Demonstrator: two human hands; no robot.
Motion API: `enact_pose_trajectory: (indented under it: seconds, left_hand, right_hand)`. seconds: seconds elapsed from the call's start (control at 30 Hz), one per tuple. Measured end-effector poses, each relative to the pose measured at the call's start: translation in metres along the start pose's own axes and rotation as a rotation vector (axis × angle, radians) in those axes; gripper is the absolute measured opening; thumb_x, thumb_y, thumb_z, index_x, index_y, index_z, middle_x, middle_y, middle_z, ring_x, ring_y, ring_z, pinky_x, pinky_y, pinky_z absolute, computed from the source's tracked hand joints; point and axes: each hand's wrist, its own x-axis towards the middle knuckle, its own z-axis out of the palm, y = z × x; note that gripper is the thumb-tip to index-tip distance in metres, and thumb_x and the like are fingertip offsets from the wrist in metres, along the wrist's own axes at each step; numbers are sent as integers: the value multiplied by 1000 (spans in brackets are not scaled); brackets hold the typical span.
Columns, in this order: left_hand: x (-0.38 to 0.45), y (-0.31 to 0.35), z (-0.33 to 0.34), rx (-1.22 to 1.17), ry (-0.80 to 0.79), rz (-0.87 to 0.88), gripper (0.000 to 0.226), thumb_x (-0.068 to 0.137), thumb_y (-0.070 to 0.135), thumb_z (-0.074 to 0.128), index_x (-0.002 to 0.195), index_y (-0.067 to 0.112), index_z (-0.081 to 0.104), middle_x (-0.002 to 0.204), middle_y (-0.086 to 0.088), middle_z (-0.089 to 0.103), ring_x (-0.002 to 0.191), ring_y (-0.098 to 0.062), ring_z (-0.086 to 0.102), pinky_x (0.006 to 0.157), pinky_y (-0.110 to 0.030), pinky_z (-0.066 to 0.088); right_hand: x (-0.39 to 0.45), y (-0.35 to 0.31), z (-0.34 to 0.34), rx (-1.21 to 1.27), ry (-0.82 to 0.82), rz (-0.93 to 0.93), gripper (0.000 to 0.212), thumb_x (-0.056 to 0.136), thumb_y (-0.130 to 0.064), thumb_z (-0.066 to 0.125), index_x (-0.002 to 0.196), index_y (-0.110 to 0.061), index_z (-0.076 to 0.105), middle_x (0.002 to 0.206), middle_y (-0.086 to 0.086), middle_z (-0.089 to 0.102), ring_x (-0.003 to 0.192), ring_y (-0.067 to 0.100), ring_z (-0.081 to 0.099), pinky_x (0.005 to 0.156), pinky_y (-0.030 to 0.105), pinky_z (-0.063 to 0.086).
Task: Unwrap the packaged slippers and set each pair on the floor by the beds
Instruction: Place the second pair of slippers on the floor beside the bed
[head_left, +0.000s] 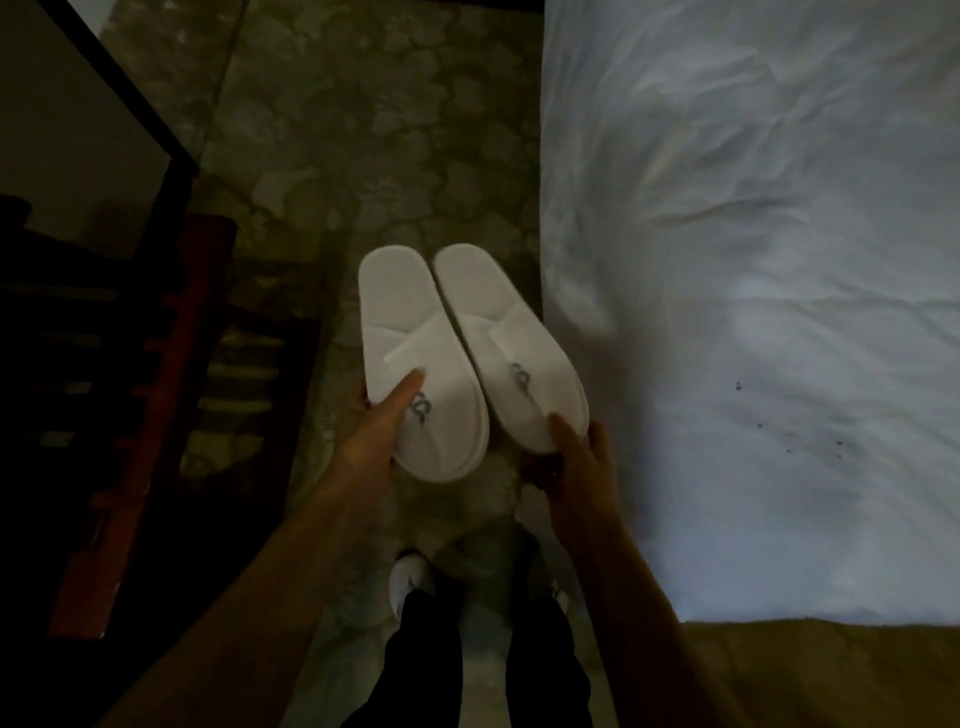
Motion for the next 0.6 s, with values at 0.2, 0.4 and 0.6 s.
enact_pose_trajectory:
  seconds: [0.2,0.4,0.6]
  left_hand:
    - [48,-49,-15,78,30,37,42,88,21,69,129,16,60,123,-10,67,110,-28,64,96,-51,52]
    - [117,-119,-27,156,0,64,45,89,22,67,133,19,56,122,-10,67,109,-28,64,95,-50,52]
    - [194,-207,-43,151,11,45,41,88,22,68,129,21,60,115,-7,70,107,-28,66,91,-48,54]
  right_hand:
    - [39,63,-19,34,94,75,29,92,-13,59,120,-21,52,125,15,56,102,32,63,61,33,59]
    - [96,134,-44,175,153,109,32,92,-3,57,122,-9,51,122,24,56,86,32,63,49,28,57]
    - [161,206,-78,133,157,142,39,93,-2,55,131,-12,48,121,16,61,91,30,66,63,35,58]
